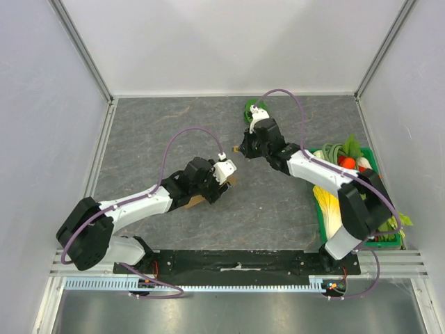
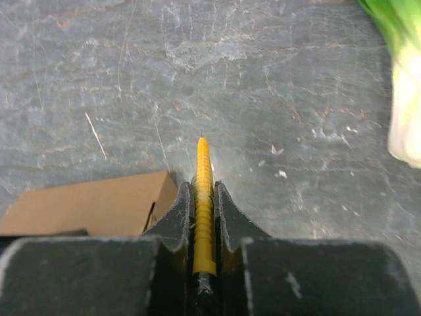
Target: Unpack the express box
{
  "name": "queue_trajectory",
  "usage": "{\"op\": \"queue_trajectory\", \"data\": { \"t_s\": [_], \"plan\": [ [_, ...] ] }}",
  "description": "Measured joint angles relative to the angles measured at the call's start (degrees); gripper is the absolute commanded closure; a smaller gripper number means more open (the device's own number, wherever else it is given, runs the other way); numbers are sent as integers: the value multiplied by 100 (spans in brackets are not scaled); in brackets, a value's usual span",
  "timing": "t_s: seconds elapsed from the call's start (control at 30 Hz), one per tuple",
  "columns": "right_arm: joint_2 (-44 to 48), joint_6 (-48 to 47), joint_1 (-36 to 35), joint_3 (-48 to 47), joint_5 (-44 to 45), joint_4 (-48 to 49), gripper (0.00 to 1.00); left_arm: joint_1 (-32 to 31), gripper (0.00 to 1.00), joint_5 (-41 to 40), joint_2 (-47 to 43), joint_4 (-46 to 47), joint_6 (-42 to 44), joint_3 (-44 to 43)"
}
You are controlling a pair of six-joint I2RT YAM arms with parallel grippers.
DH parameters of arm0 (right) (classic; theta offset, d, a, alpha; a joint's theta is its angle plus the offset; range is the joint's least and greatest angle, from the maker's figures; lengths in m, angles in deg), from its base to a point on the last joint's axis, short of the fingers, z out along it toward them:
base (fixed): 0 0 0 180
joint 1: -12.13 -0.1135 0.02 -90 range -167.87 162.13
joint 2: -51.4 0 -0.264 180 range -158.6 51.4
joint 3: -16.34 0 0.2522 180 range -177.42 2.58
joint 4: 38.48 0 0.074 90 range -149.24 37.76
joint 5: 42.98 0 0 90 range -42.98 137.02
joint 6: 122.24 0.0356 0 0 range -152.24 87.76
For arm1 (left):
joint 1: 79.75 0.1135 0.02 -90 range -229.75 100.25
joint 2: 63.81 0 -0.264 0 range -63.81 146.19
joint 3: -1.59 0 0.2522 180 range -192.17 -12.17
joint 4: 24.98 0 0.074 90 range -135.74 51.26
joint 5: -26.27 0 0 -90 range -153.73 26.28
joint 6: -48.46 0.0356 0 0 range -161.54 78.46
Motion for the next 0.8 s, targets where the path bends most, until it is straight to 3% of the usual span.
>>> {"op": "queue_trajectory", "data": {
  "t_s": [0.27, 0.37, 0.4, 0.6, 0.8],
  "plan": [
    [-1182, 1078, 514, -66, -1008, 1436, 96, 0, 29, -48, -52, -28, -42, 33],
    [-1681, 1449, 680, -83, -1259, 1725, 78, 0, 25, -55, -162, -90, -103, 35],
    [-1777, 1515, 719, -83, -1292, 1725, 66, 0, 24, -48, -210, -114, -122, 37],
    [-1873, 1711, 839, -81, -1246, 1556, 35, 0, 23, 127, -614, -138, -415, 46],
    [-1705, 1681, 778, -66, -981, 898, 23, 0, 13, 144, -1233, -138, -789, 186]
  ]
}}
